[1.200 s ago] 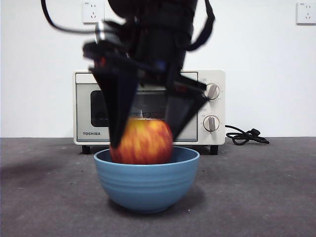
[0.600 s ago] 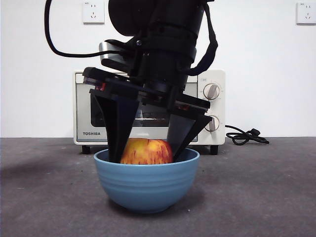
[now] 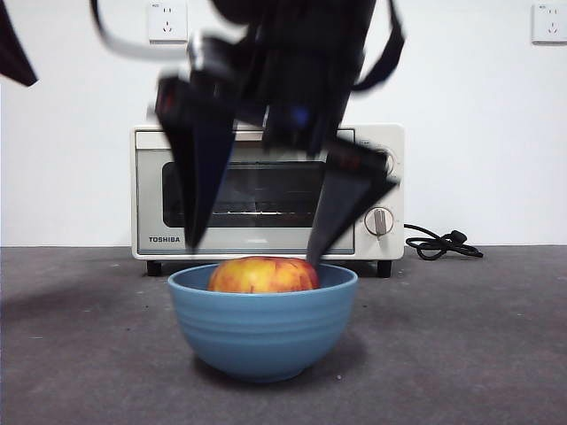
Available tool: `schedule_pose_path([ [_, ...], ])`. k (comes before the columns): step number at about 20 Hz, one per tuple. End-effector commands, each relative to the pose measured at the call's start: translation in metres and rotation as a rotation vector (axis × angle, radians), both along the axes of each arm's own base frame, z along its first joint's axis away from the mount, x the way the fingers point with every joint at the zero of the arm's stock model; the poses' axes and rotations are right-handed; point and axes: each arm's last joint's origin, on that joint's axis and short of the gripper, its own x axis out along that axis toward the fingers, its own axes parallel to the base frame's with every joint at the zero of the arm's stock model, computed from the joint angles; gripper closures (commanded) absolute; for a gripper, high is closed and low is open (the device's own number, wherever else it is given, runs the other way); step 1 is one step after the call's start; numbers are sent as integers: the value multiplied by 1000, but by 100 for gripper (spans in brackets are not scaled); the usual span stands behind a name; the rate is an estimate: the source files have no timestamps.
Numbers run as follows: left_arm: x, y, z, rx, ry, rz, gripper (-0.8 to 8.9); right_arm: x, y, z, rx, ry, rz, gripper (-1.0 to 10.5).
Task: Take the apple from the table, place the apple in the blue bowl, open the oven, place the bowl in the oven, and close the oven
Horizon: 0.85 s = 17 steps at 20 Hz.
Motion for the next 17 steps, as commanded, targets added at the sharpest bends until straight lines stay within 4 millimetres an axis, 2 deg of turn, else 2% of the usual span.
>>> schedule_pose_path([
  [1, 9, -2, 7, -27, -10, -9, 819, -12, -15, 31, 46, -54, -17, 457],
  [3, 23, -5, 17, -57, -12, -40, 819, -23, -32, 57, 51, -131, -42, 650],
  [5, 40, -10, 30, -83, -23, -71, 819, -34, -49, 80, 71, -209, -68, 944],
  [8, 70, -18, 45, -94, -37, -98, 819, -49, -73, 106, 96, -303, -116, 955],
  [11, 100, -31, 49, -91, -29, -128, 819, -64, -97, 119, 42, -365, -192, 955],
  [14, 131, -46, 44, -89, -4, -154, 819, -77, -115, 125, 30, -376, -227, 955],
  [17, 160, -62, 34, -85, 24, -178, 819, -89, -132, 116, 44, -399, -316, 955],
])
